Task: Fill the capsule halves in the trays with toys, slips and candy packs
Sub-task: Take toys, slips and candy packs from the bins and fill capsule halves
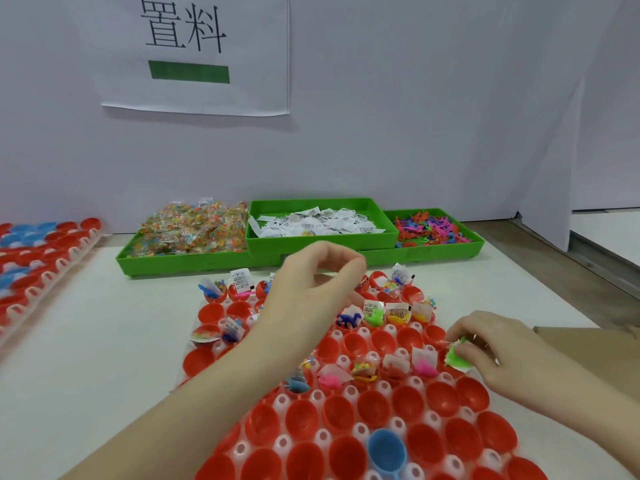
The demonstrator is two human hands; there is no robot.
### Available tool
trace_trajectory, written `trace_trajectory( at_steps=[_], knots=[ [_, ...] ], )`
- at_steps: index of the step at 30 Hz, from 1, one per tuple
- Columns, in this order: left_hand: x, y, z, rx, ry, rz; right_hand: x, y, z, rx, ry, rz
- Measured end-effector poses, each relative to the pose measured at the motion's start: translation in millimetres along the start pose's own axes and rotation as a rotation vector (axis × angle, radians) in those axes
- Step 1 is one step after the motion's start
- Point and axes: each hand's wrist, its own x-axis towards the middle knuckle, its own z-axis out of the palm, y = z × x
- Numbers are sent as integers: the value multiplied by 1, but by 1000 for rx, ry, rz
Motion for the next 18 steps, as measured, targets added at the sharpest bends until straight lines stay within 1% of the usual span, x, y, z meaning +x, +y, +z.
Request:
trace_trajectory(
  at_steps=[4,8,11,14,16,18],
  knots=[
    [0,-1,-15,-45,74,33,2,-4,-1,17,-15,-3],
    [-2,-4,-29,-56,131,50,-1,-9,-5,170,0,23],
    [-2,-6,-40,-62,186,57,-5,-11,-7,221,28,33],
    [-3,-8,-48,-56,225,55,-4,-10,-8,190,33,44],
    [-2,-11,-53,-51,245,56,-1,-11,-12,159,3,68],
    [-1,-14,-58,-42,258,59,3,-10,-16,181,-45,123]
  ],
)
